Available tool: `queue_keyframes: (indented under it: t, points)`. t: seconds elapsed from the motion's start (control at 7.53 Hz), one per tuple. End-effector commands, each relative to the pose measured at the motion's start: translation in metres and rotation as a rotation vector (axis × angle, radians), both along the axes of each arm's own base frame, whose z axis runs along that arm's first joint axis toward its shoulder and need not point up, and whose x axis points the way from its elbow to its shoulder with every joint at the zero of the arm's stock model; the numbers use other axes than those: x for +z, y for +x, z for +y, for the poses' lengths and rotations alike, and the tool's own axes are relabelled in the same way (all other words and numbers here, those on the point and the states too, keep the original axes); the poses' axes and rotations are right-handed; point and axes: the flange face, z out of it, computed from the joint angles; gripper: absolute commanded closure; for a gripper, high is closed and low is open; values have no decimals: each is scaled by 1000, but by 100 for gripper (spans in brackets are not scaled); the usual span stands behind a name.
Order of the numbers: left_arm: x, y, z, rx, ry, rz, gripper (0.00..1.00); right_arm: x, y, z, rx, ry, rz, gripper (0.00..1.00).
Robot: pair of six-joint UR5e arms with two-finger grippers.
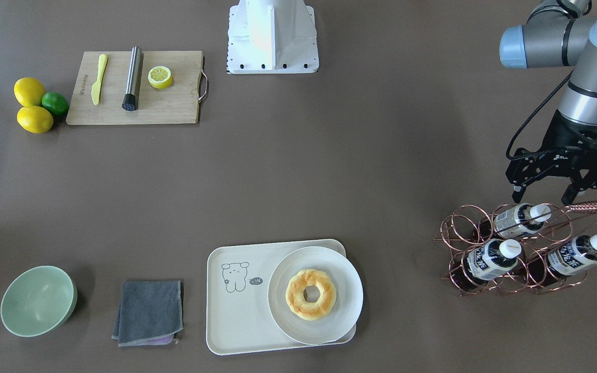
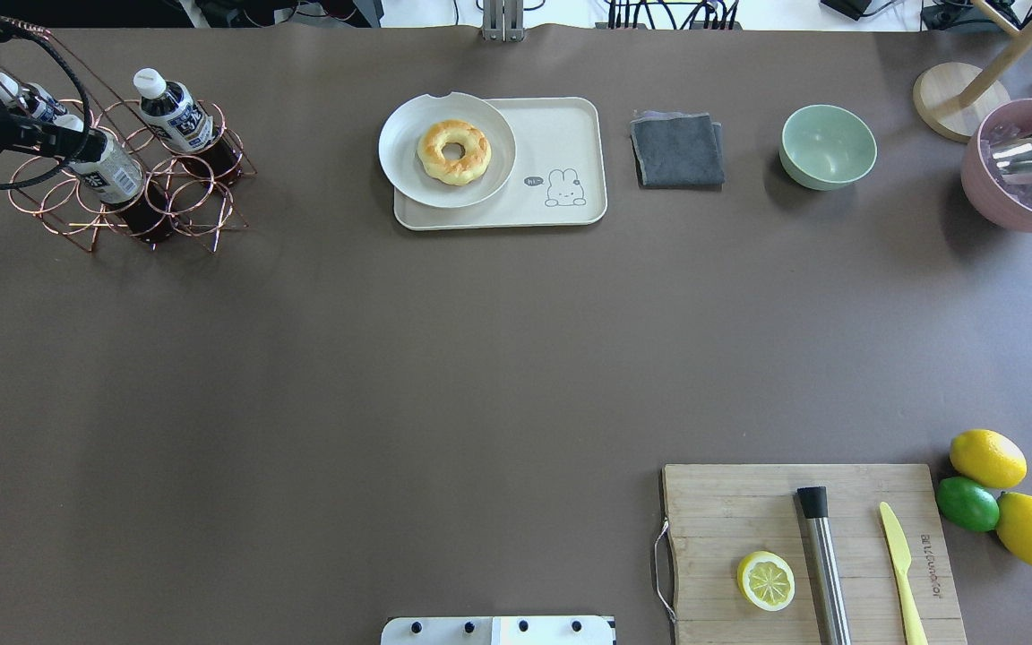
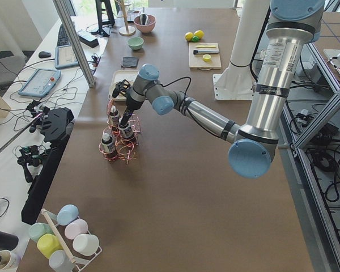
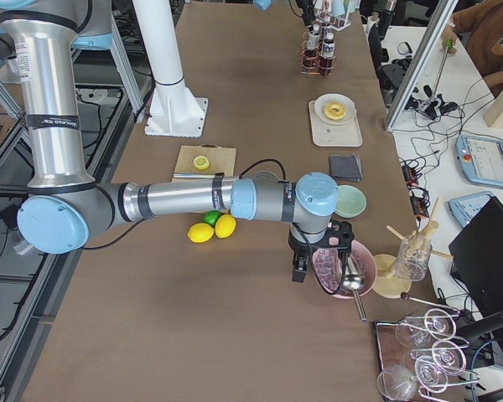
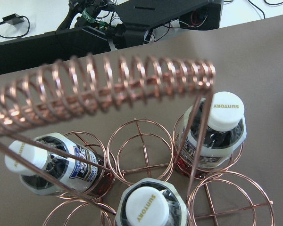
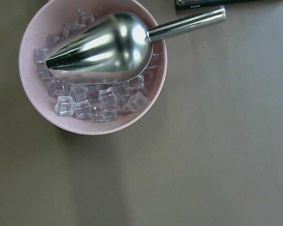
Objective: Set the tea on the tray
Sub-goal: 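Reach the left gripper down to a dark bottle in the copper rack, then close the left gripper around the white-capped bottle's neck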
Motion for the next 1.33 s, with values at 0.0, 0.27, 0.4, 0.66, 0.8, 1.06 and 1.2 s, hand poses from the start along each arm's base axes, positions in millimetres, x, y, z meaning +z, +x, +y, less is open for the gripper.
queue_keyframes:
  t: [0.0, 0.27, 0.4, 0.66, 0.8, 1.06, 1.2]
  points:
    - [3, 1, -7, 1, -2, -7, 15, 1, -1, -1, -2, 9, 0, 0]
    - [3, -5, -9, -10, -2, -7, 23, 1, -2, -1, -4, 9, 0, 0]
    - [3, -8, -11, -16, -2, -7, 26, 0, -2, -1, -4, 10, 0, 0]
    - [7, -10, -14, -19, -12, -9, 29, 0, -3, -1, -6, 10, 0, 0]
    - [7, -10, -17, -23, -8, -7, 29, 0, -4, -2, -7, 10, 0, 0]
    - [9, -7, -21, -21, -12, -7, 29, 0, -4, -2, -7, 12, 1, 0]
    - [9, -4, -20, -20, -8, 1, 29, 0, -4, -2, -7, 10, 0, 0]
